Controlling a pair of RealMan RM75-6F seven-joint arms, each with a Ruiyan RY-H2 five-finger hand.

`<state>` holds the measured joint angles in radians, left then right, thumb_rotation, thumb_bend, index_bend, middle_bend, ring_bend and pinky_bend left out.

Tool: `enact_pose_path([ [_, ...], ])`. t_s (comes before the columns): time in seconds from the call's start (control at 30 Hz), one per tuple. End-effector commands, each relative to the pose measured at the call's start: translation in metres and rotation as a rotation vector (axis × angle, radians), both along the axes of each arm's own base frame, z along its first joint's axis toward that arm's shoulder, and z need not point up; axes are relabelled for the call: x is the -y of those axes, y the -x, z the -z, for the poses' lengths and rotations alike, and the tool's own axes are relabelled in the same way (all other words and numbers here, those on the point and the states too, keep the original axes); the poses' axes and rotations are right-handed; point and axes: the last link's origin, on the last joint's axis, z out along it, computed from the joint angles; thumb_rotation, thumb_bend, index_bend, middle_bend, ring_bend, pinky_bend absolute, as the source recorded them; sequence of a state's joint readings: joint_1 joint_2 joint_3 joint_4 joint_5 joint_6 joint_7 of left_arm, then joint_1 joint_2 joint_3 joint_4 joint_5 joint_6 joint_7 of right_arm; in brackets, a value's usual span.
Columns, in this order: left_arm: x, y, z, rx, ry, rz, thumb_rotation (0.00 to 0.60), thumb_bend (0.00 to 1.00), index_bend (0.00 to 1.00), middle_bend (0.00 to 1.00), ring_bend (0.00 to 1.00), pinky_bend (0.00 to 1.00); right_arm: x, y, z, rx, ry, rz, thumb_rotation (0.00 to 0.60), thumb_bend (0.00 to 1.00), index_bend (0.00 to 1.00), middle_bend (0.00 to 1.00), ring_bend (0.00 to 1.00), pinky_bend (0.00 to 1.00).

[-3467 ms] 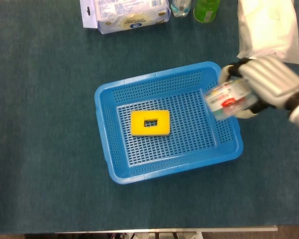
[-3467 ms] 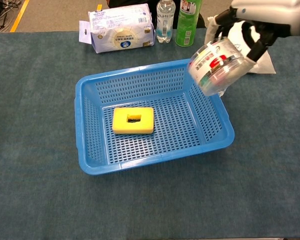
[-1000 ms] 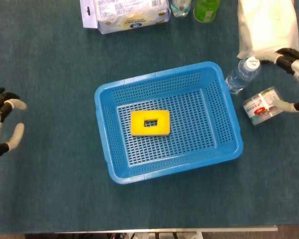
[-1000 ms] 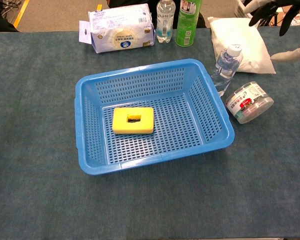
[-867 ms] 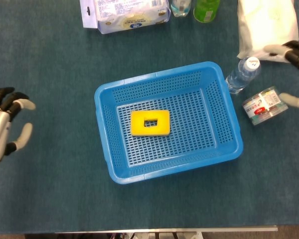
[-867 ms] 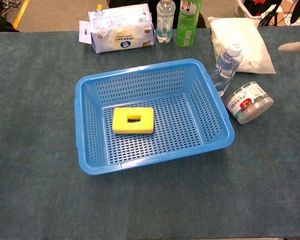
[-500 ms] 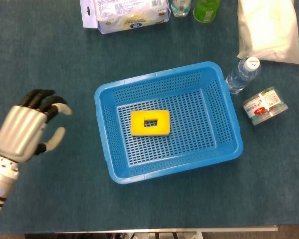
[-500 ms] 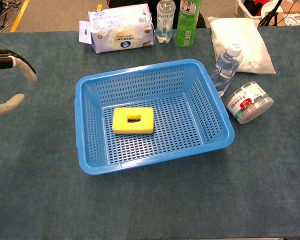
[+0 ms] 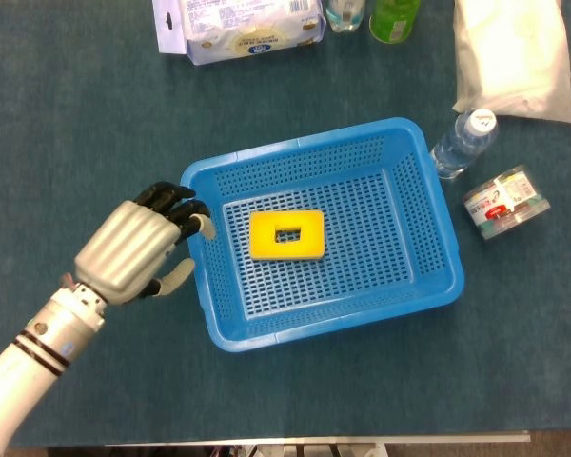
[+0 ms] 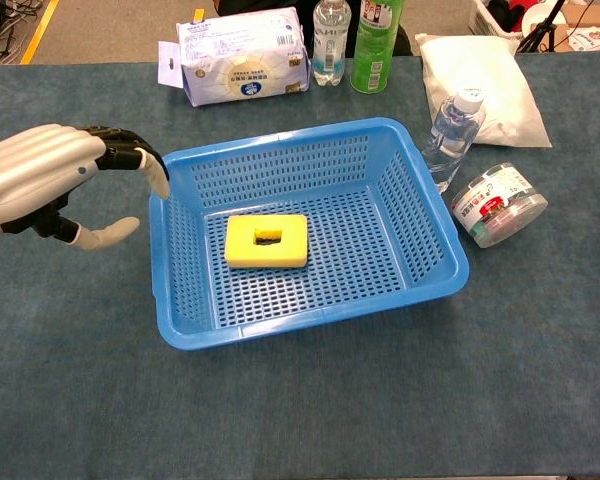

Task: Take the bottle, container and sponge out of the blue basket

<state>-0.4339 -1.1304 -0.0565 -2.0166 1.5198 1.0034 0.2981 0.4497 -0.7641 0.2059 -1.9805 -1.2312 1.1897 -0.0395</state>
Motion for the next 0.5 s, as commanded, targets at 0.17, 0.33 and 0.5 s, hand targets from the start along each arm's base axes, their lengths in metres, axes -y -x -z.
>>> enact_pose_path([
  [0.17,-0.013,-0.015,0.016,-0.073,0.004,0.004,0.6,0.33,0.26,0.21,0.14,0.17,0.014,-0.005,0.001,0.013,-0.005,-0.024,0.6,0.18,0.16,0.27,0.18,0.38],
  [0.33,-0.019,-0.022,0.026,-0.135,0.002,0.016,0.6,0.3,0.2,0.15,0.1,0.15,0.029,-0.011,0.003,0.014,-0.017,-0.047,0.6,0.17,0.16,0.27,0.18,0.38],
  [0.5,-0.02,-0.033,0.034,-0.176,0.005,0.031,0.6,0.27,0.15,0.09,0.05,0.12,0.042,-0.015,0.005,0.013,-0.029,-0.062,0.6,0.17,0.16,0.27,0.18,0.38],
])
